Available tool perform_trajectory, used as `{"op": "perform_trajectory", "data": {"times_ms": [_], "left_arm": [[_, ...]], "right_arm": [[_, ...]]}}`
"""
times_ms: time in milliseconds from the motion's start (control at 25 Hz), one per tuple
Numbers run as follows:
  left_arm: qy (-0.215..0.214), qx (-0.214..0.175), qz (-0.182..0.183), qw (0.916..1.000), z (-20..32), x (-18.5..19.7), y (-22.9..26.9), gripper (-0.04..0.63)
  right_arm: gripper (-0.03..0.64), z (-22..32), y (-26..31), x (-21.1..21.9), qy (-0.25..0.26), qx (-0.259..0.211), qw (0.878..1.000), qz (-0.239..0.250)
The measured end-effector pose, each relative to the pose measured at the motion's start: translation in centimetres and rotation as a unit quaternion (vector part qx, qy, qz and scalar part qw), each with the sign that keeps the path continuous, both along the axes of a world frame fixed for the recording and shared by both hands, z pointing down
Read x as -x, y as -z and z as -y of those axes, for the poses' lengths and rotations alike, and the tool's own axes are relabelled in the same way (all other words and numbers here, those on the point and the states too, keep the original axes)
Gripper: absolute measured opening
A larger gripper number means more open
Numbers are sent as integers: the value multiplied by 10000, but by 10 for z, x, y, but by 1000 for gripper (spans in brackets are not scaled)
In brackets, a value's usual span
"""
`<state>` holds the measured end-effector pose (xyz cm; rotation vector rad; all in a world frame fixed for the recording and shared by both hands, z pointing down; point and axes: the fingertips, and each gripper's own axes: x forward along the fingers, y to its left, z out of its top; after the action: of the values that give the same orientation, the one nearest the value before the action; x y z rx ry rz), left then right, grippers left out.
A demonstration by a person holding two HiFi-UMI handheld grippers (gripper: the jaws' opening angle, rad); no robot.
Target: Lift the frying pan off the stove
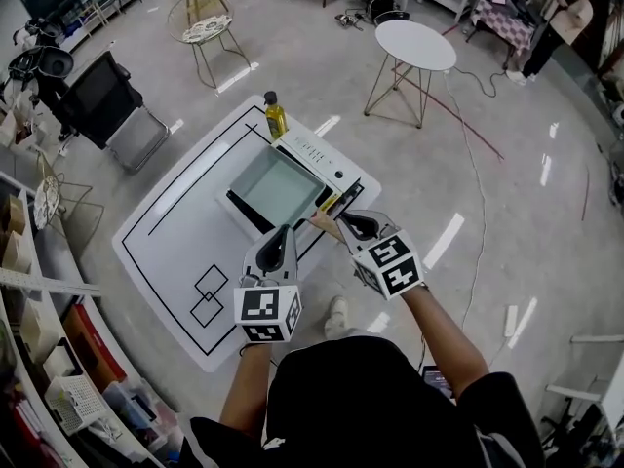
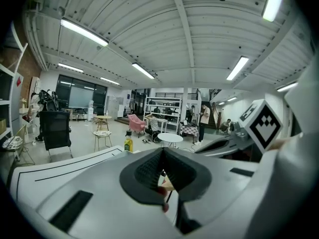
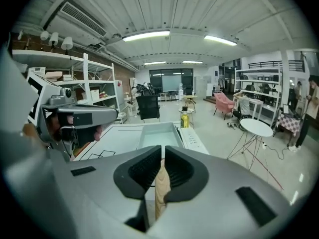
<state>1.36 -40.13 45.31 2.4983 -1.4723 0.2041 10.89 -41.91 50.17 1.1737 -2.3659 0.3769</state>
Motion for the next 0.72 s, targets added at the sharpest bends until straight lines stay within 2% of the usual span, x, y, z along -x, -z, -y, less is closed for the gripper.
{"op": "perform_trajectory", "data": {"times_ms": [80, 200, 440, 720], "left_arm": [[94, 49, 5, 9999, 3, 2, -2, 10], [209, 110, 59, 9997, 6, 7, -6, 9], [457, 220, 135, 9986, 11, 19, -18, 9], [729, 310, 118, 9968, 13, 35, -22, 9]], "right_arm": [[0, 4, -6, 3, 146, 159, 9998, -24], [123, 10, -17, 11, 350, 406, 9985, -53], [237, 16, -49, 27, 752, 766, 9926, -563], [268, 15, -84, 37, 1097, 1421, 9763, -1206]]}}
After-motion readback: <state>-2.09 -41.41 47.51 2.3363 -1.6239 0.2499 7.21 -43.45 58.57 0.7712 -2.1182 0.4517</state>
